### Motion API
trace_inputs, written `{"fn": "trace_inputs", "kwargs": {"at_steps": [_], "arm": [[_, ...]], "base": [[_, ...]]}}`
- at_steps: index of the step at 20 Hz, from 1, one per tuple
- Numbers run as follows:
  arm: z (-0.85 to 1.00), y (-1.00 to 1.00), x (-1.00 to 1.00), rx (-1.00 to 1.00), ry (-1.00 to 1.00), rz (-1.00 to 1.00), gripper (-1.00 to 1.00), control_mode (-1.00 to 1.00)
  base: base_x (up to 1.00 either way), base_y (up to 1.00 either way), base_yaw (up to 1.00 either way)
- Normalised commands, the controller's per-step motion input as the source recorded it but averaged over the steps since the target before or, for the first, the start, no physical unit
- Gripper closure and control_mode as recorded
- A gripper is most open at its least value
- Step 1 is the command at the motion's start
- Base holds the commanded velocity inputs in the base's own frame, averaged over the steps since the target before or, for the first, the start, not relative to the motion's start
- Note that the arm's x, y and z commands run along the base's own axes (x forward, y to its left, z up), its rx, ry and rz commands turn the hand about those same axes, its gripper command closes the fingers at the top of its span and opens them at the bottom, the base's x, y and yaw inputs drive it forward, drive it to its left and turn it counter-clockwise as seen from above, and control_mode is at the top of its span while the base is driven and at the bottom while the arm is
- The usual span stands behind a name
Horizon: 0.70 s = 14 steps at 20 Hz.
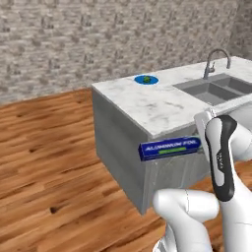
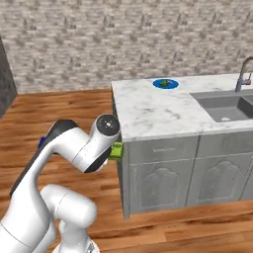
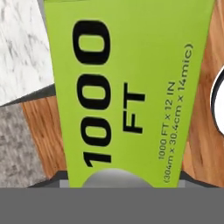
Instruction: Retrieve the tupperware and aluminum foil from the cabinet and place them on the dining counter near the plate with shrimp and avocado to prepare for storing leftovers.
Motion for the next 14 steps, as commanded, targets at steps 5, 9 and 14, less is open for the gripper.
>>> {"fn": "trace_inputs", "kwargs": {"at_steps": [5,9,14], "arm": [[0.0,0.0,0.0,0.0,0.0,0.0,1.0,1.0],[0.0,0.0,0.0,0.0,0.0,0.0,1.0,1.0],[0.0,0.0,0.0,0.0,0.0,0.0,1.0,1.0]], "base": [[0.58,1.0,-0.53],[0.57,1.0,-0.51],[0.46,1.0,-0.51]]}}
